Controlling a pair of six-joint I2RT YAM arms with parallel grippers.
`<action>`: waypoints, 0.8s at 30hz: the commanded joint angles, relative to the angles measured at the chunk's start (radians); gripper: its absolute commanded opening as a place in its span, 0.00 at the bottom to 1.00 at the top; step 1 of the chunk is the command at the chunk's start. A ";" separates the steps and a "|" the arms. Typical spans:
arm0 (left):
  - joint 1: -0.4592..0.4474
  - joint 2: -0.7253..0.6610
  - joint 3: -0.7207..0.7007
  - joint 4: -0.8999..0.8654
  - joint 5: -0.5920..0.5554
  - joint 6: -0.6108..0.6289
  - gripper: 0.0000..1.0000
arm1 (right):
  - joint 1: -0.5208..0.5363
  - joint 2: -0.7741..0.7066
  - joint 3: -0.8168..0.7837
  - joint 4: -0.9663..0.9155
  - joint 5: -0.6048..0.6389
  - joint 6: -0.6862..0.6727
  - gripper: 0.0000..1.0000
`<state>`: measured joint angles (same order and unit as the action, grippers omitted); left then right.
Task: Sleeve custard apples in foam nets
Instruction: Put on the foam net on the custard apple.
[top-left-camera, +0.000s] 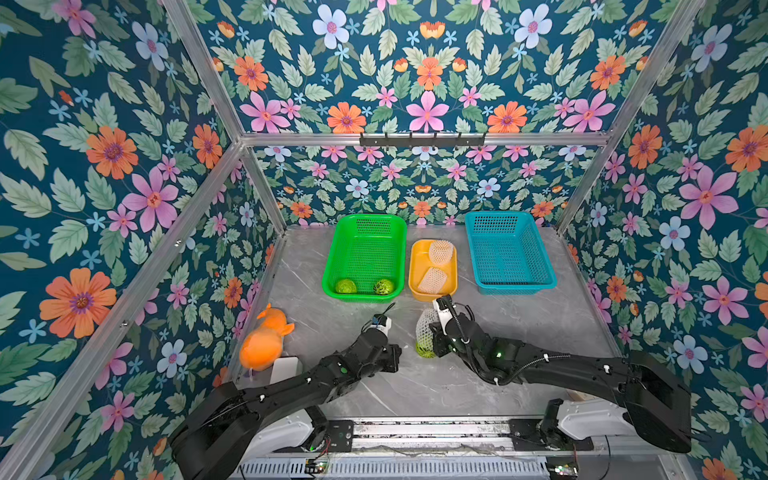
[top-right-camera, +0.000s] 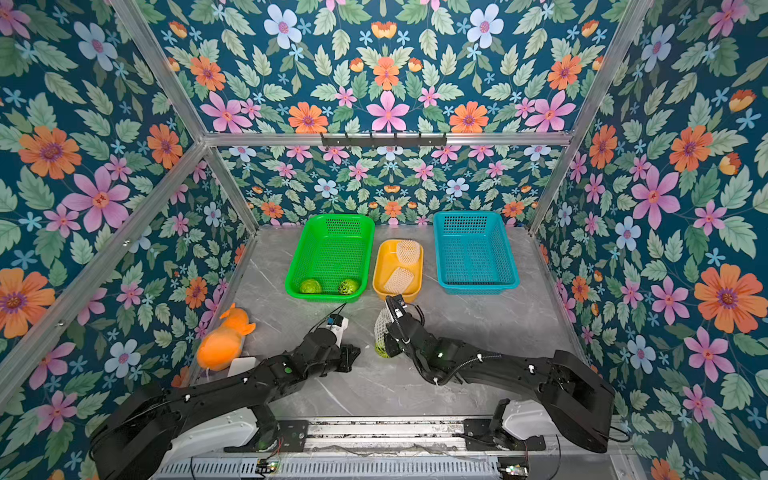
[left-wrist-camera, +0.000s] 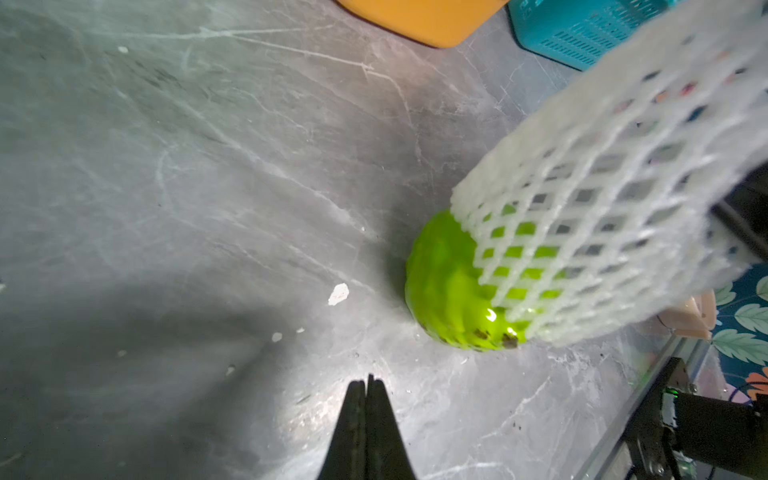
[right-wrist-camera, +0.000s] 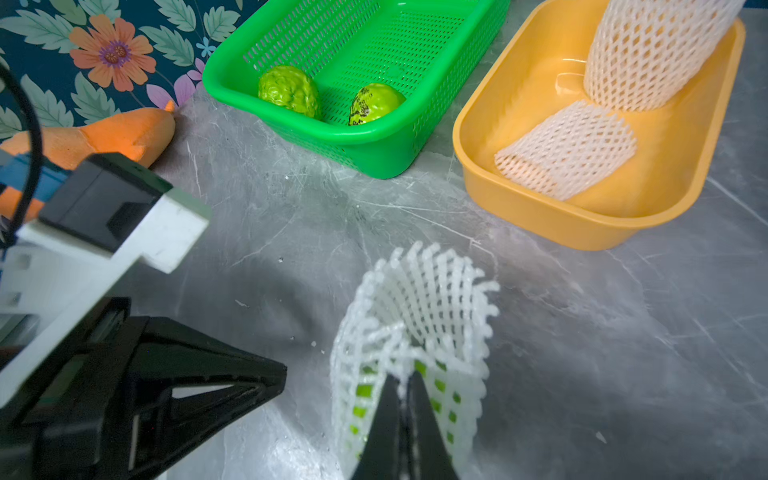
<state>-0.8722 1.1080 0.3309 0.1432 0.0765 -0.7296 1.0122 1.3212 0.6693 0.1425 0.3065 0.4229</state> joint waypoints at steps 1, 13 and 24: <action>0.001 0.011 0.011 0.030 0.004 0.008 0.00 | 0.019 0.004 -0.009 0.047 0.044 0.033 0.00; 0.001 -0.005 0.009 0.022 -0.010 0.012 0.00 | 0.069 0.036 -0.026 0.032 0.119 0.062 0.00; 0.000 -0.011 0.007 0.025 -0.020 0.016 0.00 | 0.115 0.062 -0.048 0.016 0.150 0.082 0.00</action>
<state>-0.8722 1.1004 0.3355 0.1570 0.0704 -0.7280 1.1229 1.3792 0.6270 0.1532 0.4301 0.4786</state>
